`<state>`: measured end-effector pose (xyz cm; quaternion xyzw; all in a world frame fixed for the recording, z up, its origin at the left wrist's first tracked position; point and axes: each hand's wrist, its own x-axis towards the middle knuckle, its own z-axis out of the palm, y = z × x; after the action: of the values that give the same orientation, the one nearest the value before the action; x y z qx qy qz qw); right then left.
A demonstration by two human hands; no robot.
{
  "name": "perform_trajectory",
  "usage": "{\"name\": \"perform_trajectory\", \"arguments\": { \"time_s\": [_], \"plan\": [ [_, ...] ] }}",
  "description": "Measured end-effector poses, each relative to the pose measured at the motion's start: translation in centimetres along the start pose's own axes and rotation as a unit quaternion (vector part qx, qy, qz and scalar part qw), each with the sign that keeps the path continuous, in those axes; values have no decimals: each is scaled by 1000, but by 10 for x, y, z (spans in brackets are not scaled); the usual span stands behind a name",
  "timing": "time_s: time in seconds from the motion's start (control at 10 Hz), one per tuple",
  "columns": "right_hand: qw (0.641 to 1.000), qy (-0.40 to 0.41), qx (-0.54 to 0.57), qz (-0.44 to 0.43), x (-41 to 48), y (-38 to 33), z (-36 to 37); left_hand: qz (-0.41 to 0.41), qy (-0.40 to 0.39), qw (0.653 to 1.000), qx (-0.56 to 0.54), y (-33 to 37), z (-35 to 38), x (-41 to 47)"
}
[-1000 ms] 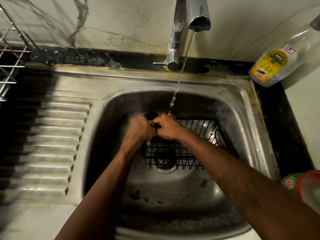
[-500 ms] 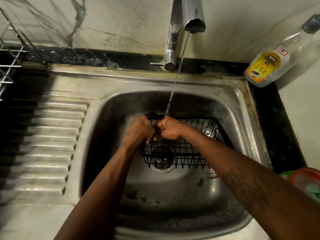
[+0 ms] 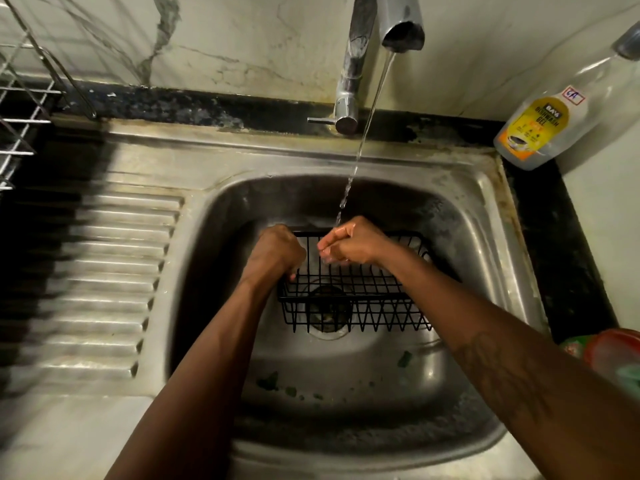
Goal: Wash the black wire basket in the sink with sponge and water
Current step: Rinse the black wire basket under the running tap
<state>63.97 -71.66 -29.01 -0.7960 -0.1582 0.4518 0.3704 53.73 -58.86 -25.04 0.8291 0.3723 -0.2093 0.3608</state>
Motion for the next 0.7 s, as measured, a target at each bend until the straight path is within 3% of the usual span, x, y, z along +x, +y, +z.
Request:
{"name": "perform_trajectory", "arguments": {
  "time_s": [0.1, 0.2, 0.3, 0.4, 0.5, 0.6, 0.7],
  "plan": [
    [987, -54, -142, 43, 6, 8, -3, -9, 20, 1000, 0, -11, 2, 9],
    [983, -74, -166, 27, 4, 7, -1, -5, 22, 1000, 9, -14, 1, 7],
    [994, 77, 29, -73, 2, -6, -9, -25, 35, 996, -83, -21, -8, 5],
    [980, 104, 143, -92, 3, -8, -21, -58, 11, 994, -91, -25, -10, 0],
    [995, -7, 93, -42, -3, 3, -16, -54, 36, 993, -96, -35, -13, 6],
    [996, -56, -64, 11, -4, 14, -4, -53, 53, 989, -125, -39, -16, 6],
    [988, -56, -137, 36, 4, 13, 4, -51, 65, 990, -116, -39, -20, -1]
  ]
}}
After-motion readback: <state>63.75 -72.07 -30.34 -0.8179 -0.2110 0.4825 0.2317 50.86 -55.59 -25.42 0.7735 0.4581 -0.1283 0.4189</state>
